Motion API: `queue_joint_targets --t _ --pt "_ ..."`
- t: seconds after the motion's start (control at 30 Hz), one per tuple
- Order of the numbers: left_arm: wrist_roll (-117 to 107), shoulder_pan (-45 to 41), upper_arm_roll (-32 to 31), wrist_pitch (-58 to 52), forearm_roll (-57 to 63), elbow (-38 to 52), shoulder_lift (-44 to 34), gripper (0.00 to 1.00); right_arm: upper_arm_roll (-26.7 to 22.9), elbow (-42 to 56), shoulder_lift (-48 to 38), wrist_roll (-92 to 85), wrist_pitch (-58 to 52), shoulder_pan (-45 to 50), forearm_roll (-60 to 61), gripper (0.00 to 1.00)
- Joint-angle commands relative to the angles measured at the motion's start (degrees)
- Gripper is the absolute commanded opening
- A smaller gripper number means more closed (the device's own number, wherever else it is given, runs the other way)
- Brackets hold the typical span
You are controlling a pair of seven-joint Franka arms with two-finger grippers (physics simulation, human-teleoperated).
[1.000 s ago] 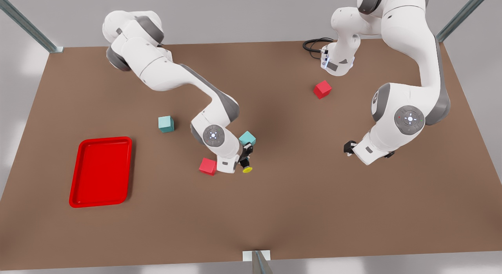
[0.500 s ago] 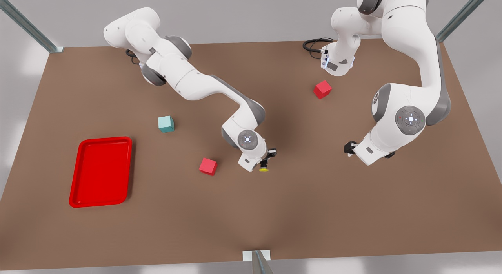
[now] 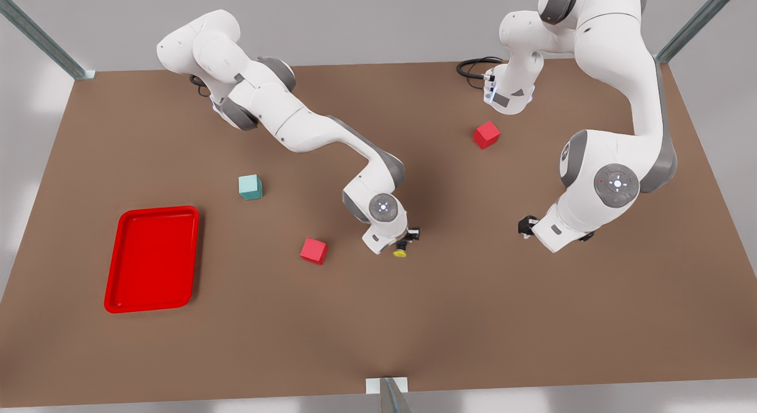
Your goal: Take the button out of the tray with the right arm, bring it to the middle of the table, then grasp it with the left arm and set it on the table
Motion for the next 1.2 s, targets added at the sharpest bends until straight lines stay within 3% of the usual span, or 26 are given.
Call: queue_joint_targets --t 0.0,0.07,0.13,0.23,0.27,0.3,0.33,0.4,0.53,0.73,1.17 --pt "-0.1 0.0 0.0 0.6 0.0 0.0 0.1 1.0 -0.1 0.0 -0.2 7.3 0.2 0.1 0.0 1.0" --pt "-0.1 -0.1 -0.1 0.7 0.1 0.0 0.0 1.0 -0.1 -0.1 -1.6 3.9 0.1 -0.4 -0.2 1.0" --pt "-3.3 -6.6 -0.2 0.7 -0.3 0.6 0.5 1.0 -0.3 -4.3 -9.8 1.2 -3.9 -1.6 -6.4 1.0" --pt "-24.7 -22.0 -0.4 0.8 -0.7 5.4 9.3 1.0 2.1 -7.6 -27.0 -10.0 -29.6 -6.3 -8.5 1.0" --pt "-26.1 -23.9 -0.5 1.7 -2.4 10.7 14.6 1.0 2.2 -18.3 -36.8 -17.6 -31.7 -11.7 -7.6 1.0" --pt "-26.1 -24.0 -0.4 5.1 -6.7 11.1 17.0 1.0 2.2 -33.8 -48.5 -27.4 -27.9 -21.9 -3.0 1.0" --pt "-25.5 -24.8 -0.6 7.1 -7.5 11.0 19.6 1.0 2.3 -41.9 -54.9 -38.9 -24.0 -31.0 -2.8 1.0" --pt "-23.1 -26.7 -0.6 13.8 -7.5 8.9 22.8 1.0 2.2 -42.4 -56.6 -46.9 -23.0 -37.0 -3.2 1.0" --pt "-23.8 -26.5 -0.4 21.4 -5.3 2.7 23.8 1.0 2.1 -38.0 -56.2 -47.2 -29.1 -36.7 -11.6 1.0" --pt "-21.0 -26.4 -0.4 31.8 -2.8 -1.3 23.8 1.0 2.2 -36.4 -55.9 -47.4 -29.8 -36.4 -10.1 1.0" --pt "-14.7 -27.6 -0.5 32.9 -1.5 -6.6 25.4 1.0 2.1 -36.0 -55.8 -47.4 -29.8 -37.1 -9.7 1.0"
